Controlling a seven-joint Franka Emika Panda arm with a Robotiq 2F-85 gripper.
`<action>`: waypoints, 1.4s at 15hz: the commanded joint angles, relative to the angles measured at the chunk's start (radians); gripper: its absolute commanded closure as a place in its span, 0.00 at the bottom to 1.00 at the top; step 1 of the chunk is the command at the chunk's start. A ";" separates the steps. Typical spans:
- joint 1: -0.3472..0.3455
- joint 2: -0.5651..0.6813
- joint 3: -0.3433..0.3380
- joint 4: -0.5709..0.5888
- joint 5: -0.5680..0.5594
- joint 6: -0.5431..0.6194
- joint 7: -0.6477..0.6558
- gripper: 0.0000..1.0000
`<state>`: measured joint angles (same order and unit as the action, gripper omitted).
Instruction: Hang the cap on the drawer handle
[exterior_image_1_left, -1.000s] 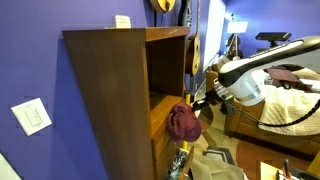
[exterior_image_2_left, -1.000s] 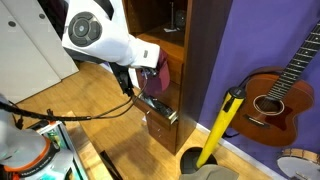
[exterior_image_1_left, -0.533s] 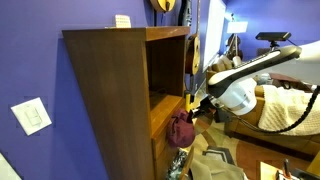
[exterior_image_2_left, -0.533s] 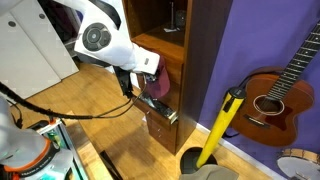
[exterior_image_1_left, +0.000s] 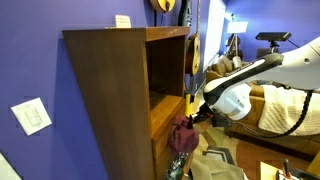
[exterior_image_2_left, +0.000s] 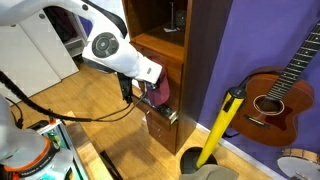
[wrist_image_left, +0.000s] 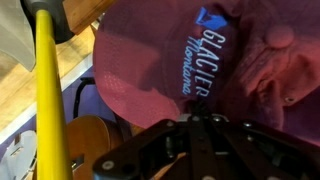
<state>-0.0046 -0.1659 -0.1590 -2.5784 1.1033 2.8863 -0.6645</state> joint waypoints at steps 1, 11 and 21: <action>-0.016 0.037 -0.001 0.016 -0.010 0.025 0.059 1.00; -0.024 0.102 0.002 0.043 -0.034 0.014 0.175 1.00; -0.024 0.155 0.011 0.080 -0.232 0.026 0.368 1.00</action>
<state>-0.0214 -0.0443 -0.1530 -2.5087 0.9560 2.8947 -0.3877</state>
